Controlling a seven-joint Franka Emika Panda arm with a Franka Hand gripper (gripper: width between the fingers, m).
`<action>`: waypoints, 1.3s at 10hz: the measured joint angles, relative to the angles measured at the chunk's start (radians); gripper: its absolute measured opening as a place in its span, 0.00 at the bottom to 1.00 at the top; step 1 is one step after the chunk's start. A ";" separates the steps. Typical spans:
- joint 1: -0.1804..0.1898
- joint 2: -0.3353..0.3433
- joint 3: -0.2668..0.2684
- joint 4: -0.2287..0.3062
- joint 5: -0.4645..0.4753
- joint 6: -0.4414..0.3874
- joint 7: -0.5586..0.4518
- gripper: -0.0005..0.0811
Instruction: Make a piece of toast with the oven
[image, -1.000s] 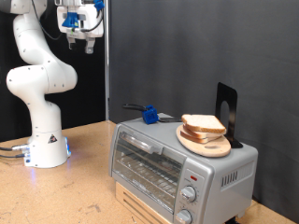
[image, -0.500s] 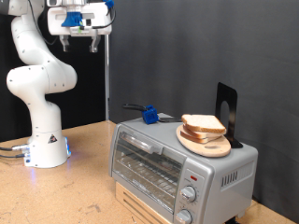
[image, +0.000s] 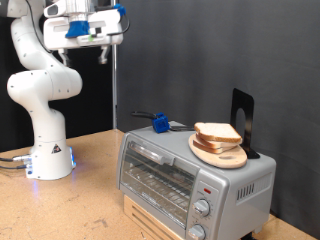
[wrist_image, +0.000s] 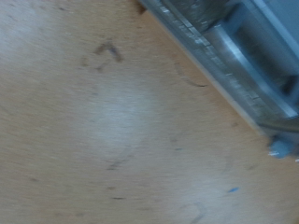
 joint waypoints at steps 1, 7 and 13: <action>0.036 -0.006 -0.052 -0.027 0.027 0.091 -0.111 1.00; 0.121 0.068 -0.165 -0.044 0.081 0.218 -0.418 1.00; 0.333 0.155 -0.360 0.028 0.164 0.181 -0.844 1.00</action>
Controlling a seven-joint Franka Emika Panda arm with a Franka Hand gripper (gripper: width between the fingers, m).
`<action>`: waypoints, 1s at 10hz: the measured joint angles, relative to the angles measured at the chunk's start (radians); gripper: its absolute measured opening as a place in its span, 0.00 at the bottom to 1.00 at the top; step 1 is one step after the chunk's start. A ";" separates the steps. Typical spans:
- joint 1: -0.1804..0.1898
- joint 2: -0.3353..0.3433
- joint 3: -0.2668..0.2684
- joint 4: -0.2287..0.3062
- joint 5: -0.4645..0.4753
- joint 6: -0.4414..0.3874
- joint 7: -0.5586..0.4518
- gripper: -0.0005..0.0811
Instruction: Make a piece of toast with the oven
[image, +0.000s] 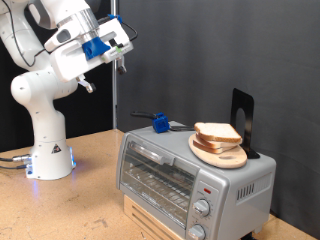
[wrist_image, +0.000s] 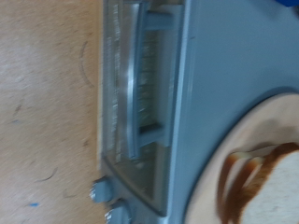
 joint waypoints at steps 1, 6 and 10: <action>0.004 -0.020 -0.014 0.000 0.049 -0.034 -0.005 1.00; 0.078 -0.017 -0.141 0.014 0.173 -0.136 -0.134 1.00; 0.124 0.085 -0.197 0.023 0.176 -0.061 -0.218 1.00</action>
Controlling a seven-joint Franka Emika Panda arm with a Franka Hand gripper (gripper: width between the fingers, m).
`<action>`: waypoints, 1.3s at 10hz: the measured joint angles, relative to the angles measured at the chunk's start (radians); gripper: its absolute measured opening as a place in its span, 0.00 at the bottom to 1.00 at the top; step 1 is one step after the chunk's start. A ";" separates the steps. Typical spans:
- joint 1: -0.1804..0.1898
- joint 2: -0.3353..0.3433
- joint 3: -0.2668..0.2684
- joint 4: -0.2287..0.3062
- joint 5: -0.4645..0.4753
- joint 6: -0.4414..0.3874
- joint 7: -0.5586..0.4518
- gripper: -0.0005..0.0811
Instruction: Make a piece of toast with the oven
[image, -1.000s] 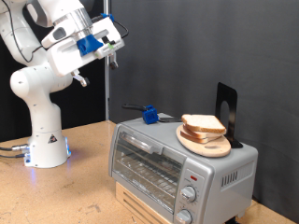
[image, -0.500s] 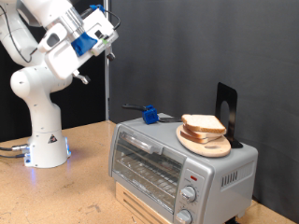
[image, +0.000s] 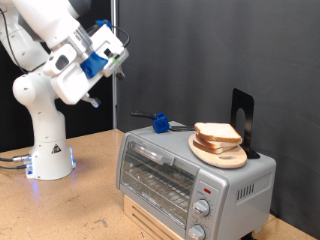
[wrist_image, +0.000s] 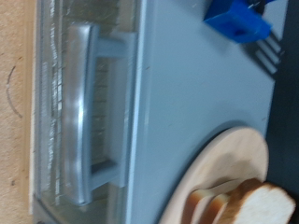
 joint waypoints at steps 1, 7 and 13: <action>0.003 0.027 -0.006 0.001 0.001 0.037 -0.001 1.00; 0.007 0.066 -0.010 -0.022 0.040 0.113 0.008 1.00; 0.066 0.239 0.015 -0.078 0.080 0.281 0.041 1.00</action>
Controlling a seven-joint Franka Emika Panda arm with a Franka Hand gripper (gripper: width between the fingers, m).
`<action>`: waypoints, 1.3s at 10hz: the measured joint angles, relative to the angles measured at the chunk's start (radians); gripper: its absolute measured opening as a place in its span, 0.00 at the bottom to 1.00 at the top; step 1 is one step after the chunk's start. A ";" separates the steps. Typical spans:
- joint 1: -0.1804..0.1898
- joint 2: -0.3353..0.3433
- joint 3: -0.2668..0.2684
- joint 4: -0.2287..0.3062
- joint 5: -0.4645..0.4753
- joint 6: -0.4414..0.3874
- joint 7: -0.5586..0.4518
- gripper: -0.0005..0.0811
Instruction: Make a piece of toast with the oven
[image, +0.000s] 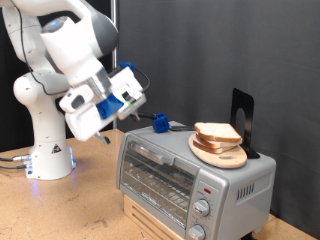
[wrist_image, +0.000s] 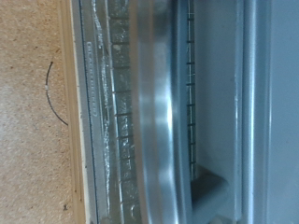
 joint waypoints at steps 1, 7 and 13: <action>0.017 0.021 0.000 -0.005 0.017 0.019 -0.004 1.00; 0.049 0.080 0.001 -0.075 0.029 0.088 -0.052 1.00; -0.098 0.087 -0.001 -0.099 -0.176 0.165 0.008 1.00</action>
